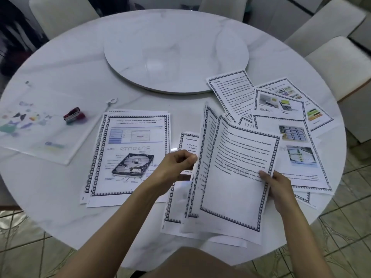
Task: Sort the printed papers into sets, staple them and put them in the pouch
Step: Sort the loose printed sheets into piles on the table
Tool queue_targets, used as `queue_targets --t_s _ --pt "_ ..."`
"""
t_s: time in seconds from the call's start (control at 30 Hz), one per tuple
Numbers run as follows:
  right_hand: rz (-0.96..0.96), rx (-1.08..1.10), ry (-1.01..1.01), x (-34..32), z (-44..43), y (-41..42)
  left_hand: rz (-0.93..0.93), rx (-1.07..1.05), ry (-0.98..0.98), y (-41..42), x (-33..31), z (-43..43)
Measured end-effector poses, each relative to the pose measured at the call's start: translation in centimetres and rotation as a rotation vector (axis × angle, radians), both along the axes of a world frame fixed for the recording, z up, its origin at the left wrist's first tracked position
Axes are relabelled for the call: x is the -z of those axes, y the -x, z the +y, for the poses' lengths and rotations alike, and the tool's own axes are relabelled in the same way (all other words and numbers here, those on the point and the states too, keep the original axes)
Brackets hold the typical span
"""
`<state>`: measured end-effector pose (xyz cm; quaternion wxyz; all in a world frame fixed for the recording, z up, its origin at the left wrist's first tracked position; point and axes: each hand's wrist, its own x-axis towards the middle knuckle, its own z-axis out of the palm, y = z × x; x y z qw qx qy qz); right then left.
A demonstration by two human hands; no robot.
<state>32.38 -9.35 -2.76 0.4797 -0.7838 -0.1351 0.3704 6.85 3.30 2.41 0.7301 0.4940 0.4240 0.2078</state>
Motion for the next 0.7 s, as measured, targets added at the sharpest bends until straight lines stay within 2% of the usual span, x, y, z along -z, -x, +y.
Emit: queue_targets --t_s 0.17,0.27,0.4,0.7 --pt "0.03 -0.056 -0.008 0.2 0.1 0.8 -0.042 0.031 0.12 0.0 0.8 -0.2" --pt "-0.031 -0.099 -0.009 0.3 0.0 1.0 0.052 -0.076 0.18 0.3 1.6 -0.2" --pt "-0.064 -0.115 0.005 0.4 0.3 1.2 0.247 -0.09 0.176 1.0 3.3 -0.4" --pt "-0.148 -0.165 0.007 0.2 1.1 2.3 0.296 0.025 0.096 0.6 3.8 -0.8"
